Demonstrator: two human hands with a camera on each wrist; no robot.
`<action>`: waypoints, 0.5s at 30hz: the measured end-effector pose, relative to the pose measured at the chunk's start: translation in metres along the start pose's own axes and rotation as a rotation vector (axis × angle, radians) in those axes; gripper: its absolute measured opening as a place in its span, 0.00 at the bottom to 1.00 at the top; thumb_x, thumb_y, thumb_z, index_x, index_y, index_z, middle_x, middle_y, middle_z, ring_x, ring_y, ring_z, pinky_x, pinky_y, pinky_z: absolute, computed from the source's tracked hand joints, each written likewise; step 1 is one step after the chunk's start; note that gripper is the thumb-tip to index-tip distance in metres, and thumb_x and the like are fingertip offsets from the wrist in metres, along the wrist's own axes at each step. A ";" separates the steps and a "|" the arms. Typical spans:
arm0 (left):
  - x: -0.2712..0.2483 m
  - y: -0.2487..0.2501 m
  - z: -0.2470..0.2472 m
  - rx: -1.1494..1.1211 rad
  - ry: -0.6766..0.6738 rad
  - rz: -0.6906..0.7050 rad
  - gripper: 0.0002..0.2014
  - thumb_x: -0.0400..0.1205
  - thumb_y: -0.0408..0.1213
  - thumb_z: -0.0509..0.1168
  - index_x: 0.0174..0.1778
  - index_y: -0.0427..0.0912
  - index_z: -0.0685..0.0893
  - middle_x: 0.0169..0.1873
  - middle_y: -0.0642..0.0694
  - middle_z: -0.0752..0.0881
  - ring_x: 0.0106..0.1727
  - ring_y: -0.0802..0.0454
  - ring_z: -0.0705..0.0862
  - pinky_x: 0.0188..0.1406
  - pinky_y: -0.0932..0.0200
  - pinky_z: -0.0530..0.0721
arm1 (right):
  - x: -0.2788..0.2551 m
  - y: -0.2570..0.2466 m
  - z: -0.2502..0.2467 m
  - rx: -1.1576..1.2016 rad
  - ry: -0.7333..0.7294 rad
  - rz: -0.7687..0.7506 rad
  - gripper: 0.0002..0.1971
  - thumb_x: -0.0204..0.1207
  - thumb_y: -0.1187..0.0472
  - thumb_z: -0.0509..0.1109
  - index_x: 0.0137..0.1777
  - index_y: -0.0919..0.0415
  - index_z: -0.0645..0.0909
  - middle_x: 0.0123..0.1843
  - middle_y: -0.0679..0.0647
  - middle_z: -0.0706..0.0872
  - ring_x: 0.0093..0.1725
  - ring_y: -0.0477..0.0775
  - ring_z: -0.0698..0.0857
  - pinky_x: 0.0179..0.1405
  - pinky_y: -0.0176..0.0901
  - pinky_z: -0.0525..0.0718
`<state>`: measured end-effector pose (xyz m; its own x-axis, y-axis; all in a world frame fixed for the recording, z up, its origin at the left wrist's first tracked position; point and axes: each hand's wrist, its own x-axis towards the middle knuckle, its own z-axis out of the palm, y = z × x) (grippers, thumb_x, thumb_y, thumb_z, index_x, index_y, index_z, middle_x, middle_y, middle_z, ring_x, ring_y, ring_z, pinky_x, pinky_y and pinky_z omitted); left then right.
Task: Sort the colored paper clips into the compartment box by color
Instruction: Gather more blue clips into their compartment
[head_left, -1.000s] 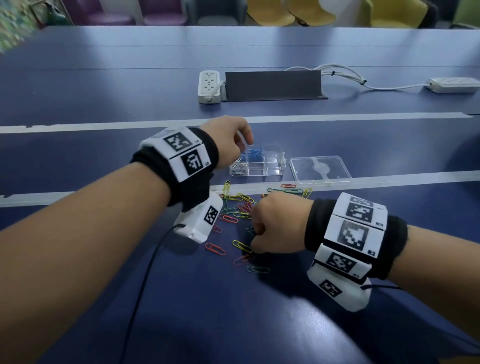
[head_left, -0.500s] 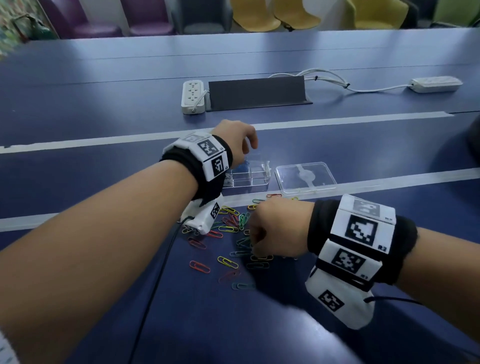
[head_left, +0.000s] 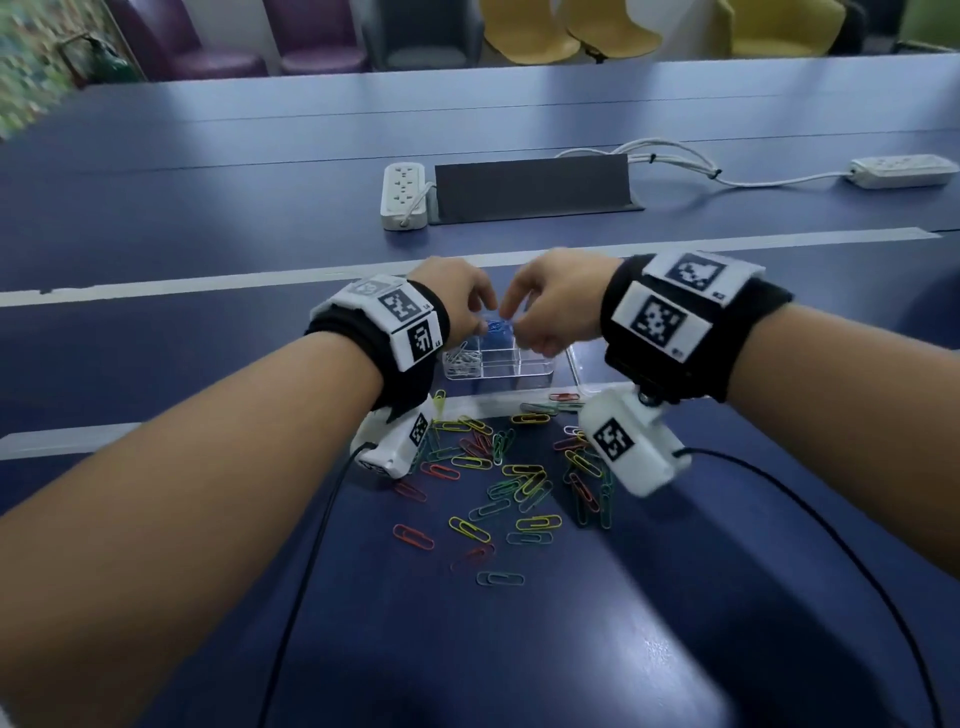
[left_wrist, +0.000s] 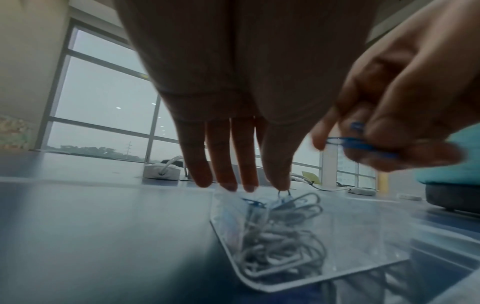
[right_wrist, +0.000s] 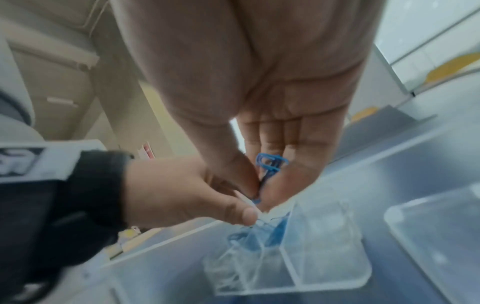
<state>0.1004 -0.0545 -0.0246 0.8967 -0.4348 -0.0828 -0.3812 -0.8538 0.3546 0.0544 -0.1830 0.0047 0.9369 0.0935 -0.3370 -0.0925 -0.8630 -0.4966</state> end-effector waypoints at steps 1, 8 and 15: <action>0.001 0.000 0.000 -0.012 -0.003 -0.014 0.14 0.77 0.38 0.70 0.59 0.46 0.85 0.57 0.47 0.88 0.58 0.50 0.85 0.52 0.61 0.77 | 0.006 -0.003 -0.002 -0.035 0.046 0.018 0.10 0.70 0.67 0.69 0.47 0.54 0.87 0.44 0.56 0.92 0.44 0.56 0.91 0.53 0.52 0.90; 0.009 -0.002 0.004 -0.036 0.013 -0.079 0.14 0.76 0.36 0.70 0.58 0.45 0.85 0.56 0.45 0.88 0.57 0.47 0.85 0.48 0.61 0.76 | 0.042 -0.017 0.007 -0.219 0.179 0.107 0.09 0.66 0.62 0.70 0.44 0.59 0.88 0.38 0.55 0.91 0.42 0.57 0.91 0.51 0.52 0.89; 0.011 -0.005 0.005 -0.044 0.036 -0.091 0.15 0.76 0.38 0.70 0.59 0.44 0.84 0.57 0.43 0.88 0.57 0.44 0.85 0.48 0.59 0.76 | 0.049 -0.033 0.007 -0.265 0.202 0.195 0.03 0.61 0.69 0.71 0.29 0.63 0.81 0.38 0.60 0.88 0.46 0.64 0.87 0.53 0.57 0.84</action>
<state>0.1114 -0.0561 -0.0318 0.9349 -0.3450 -0.0834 -0.2885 -0.8756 0.3875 0.1011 -0.1465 -0.0013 0.9604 -0.1615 -0.2272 -0.2095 -0.9559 -0.2058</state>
